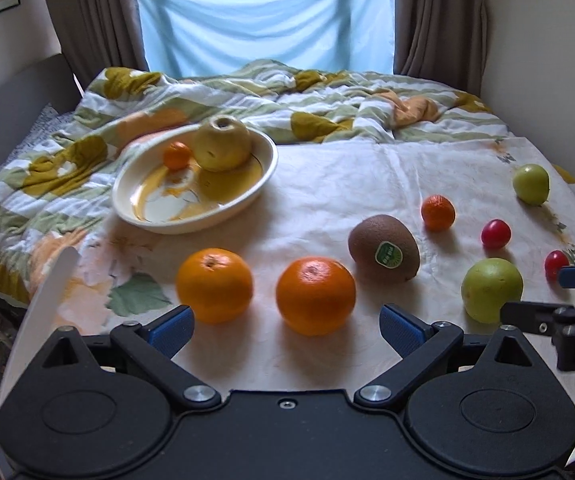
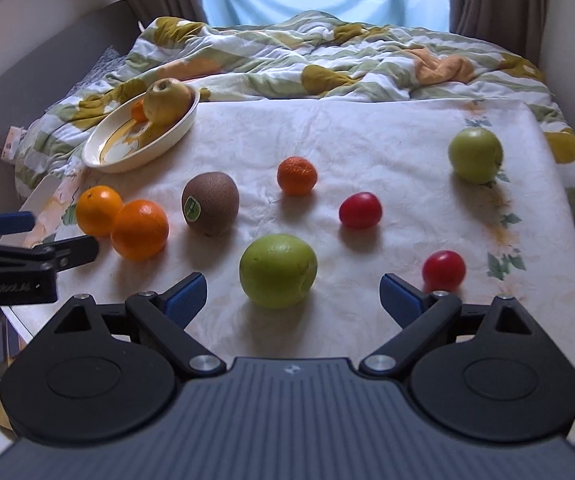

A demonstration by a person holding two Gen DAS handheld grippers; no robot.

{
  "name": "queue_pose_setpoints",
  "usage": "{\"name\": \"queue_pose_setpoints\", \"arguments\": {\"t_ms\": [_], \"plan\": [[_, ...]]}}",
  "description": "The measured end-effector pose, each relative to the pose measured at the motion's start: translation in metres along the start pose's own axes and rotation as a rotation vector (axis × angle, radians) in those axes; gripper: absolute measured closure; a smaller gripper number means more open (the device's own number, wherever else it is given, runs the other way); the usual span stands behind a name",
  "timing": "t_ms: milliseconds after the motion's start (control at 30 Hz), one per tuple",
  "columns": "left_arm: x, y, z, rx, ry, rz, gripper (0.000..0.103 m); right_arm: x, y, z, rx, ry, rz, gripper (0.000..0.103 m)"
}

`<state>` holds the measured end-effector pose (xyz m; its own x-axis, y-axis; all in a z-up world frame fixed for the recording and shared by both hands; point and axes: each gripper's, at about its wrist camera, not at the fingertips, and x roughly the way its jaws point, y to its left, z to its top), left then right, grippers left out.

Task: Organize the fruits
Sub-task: 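Grasp the large orange with the left tool while the right tool grasps the green pomelo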

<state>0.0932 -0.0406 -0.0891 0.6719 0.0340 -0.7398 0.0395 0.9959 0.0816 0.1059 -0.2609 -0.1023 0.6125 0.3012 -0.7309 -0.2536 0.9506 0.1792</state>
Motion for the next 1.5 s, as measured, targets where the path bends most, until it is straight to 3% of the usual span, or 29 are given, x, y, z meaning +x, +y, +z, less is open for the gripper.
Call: {"name": "queue_pose_setpoints", "arguments": {"t_ms": [167, 267, 467, 700, 1033, 1500], "plan": [[0.026, -0.002, 0.002, -0.031, 0.04, -0.043, 0.01, 0.019, 0.002, -0.007, -0.049, 0.002, 0.004, 0.001], [0.037, -0.001, 0.004, -0.052, 0.064, -0.055, 0.011, 0.029, 0.001, -0.011, -0.039, 0.024, 0.005, 0.009], [0.051, -0.003, 0.011, -0.067, 0.084, -0.084, 0.015, 0.039, 0.003, -0.01, -0.042, 0.037, 0.005, 0.015], [0.061, -0.006, 0.008, -0.039, 0.103, -0.062, 0.041, 0.046, 0.006, -0.006, -0.06, 0.041, 0.007, 0.024], [0.055, -0.004, 0.003, -0.019, 0.106, -0.071, 0.041, 0.049, 0.009, -0.002, -0.069, 0.036, 0.019, 0.033], [0.032, 0.003, -0.018, -0.027, 0.088, -0.065, 0.042, 0.038, 0.014, -0.006, -0.065, 0.008, 0.025, 0.034]]}}
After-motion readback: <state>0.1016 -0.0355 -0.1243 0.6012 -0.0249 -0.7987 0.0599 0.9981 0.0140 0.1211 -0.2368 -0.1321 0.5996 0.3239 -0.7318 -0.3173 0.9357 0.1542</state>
